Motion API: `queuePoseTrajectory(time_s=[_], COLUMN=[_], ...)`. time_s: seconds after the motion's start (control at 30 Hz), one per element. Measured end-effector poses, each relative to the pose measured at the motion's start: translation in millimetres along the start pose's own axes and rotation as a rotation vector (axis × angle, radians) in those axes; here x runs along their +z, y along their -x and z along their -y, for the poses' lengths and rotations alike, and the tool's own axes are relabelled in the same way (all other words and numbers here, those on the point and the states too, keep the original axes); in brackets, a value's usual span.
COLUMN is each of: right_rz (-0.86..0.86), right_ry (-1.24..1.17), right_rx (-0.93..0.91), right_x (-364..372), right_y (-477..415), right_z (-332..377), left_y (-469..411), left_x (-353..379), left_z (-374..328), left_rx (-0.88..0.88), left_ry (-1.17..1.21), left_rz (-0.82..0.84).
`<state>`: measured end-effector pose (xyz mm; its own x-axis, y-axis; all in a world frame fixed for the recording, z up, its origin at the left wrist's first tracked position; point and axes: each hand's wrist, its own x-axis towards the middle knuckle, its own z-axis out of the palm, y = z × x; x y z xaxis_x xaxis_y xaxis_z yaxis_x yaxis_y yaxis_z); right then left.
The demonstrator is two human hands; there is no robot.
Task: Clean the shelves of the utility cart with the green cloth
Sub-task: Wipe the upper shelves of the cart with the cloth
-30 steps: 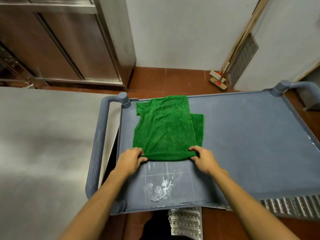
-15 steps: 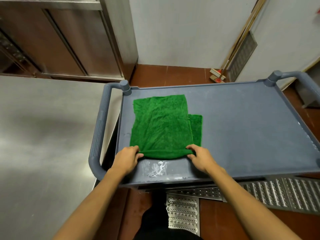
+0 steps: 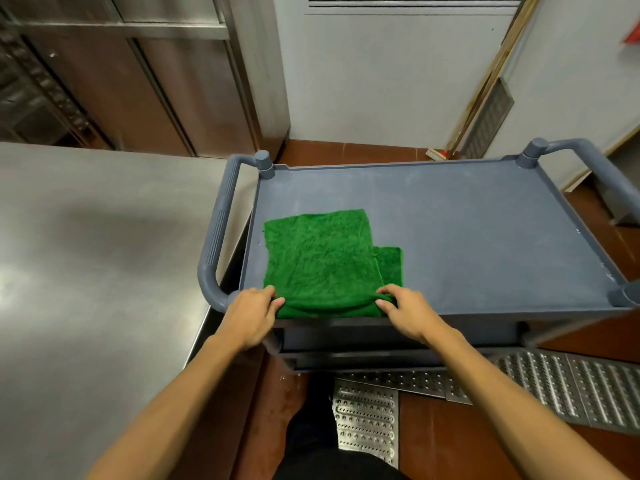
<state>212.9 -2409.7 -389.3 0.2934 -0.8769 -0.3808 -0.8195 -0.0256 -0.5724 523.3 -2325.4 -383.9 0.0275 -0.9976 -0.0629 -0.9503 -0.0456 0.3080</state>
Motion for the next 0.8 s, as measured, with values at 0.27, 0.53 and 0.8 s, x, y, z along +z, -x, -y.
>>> queuePoseTrajectory(time_s=[0.27, 0.53, 0.8], right_rz=[-0.087, -0.256, -0.314], right_ry=[-0.096, -0.223, -0.060], right_rx=[-0.121, -0.158, -0.139], right_x=[-23.4, -47.7, -40.2], right_y=[32.0, -16.8, -105.5], right_z=[11.9, 46.8, 52.9], left_y=[33.3, -31.1, -110.1], left_x=[-31.6, -61.8, -44.1], left_z=[-12.8, 1.9, 34.0], left_rx=[0.036, 0.021, -0.031], left_ry=[0.067, 0.006, 0.024], left_rz=[-0.102, -0.240, -0.138])
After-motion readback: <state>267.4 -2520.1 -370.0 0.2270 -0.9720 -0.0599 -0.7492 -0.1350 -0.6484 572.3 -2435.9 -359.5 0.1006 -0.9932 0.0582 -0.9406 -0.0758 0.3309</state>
